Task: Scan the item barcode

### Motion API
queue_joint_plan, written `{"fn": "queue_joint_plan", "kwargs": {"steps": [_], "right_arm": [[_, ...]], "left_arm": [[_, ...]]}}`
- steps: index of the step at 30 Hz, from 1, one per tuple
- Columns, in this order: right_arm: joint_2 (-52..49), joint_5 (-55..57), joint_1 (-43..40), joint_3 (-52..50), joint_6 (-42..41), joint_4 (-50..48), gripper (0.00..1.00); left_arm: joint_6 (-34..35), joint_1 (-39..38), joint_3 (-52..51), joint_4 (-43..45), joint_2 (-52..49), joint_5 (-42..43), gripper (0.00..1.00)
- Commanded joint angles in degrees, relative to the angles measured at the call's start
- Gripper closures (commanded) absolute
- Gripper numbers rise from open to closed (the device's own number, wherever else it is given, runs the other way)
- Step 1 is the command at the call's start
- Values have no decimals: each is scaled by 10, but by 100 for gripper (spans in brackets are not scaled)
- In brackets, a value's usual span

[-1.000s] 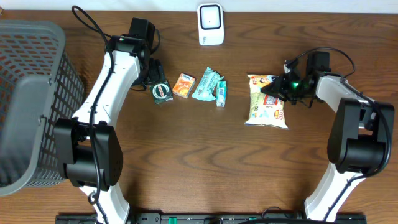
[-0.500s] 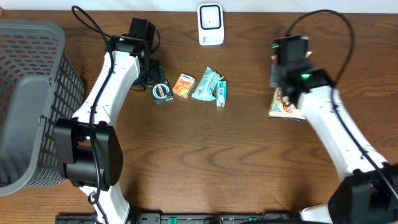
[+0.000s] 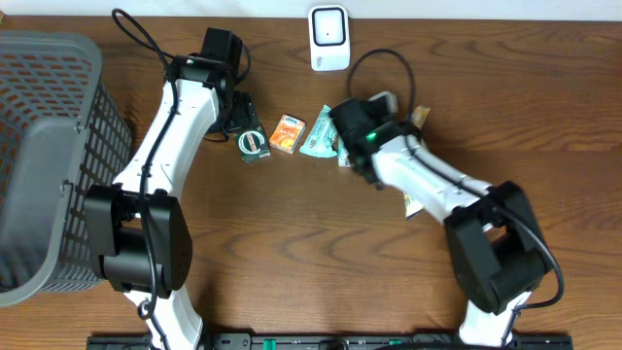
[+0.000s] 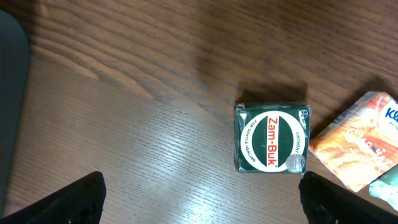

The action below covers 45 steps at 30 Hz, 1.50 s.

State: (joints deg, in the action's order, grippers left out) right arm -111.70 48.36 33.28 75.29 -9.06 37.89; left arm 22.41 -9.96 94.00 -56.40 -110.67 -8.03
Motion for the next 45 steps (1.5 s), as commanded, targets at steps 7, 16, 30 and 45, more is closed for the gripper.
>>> {"fn": "queue_joint_plan", "kwargs": {"steps": [7, 16, 30, 45], "right_arm": [[8, -54, 70, 87, -1, 25, 32], [8, -61, 35, 163, 51, 116, 17], [7, -138, -14, 16, 62, 85, 1], [7, -205, -83, -142, 66, -121, 31]], "left_arm": [[-5, 0, 3, -1, 4, -3, 2], [-5, 0, 3, -1, 4, -3, 2], [-5, 0, 3, -1, 4, -3, 2], [-5, 0, 3, -1, 4, -3, 2]]}}
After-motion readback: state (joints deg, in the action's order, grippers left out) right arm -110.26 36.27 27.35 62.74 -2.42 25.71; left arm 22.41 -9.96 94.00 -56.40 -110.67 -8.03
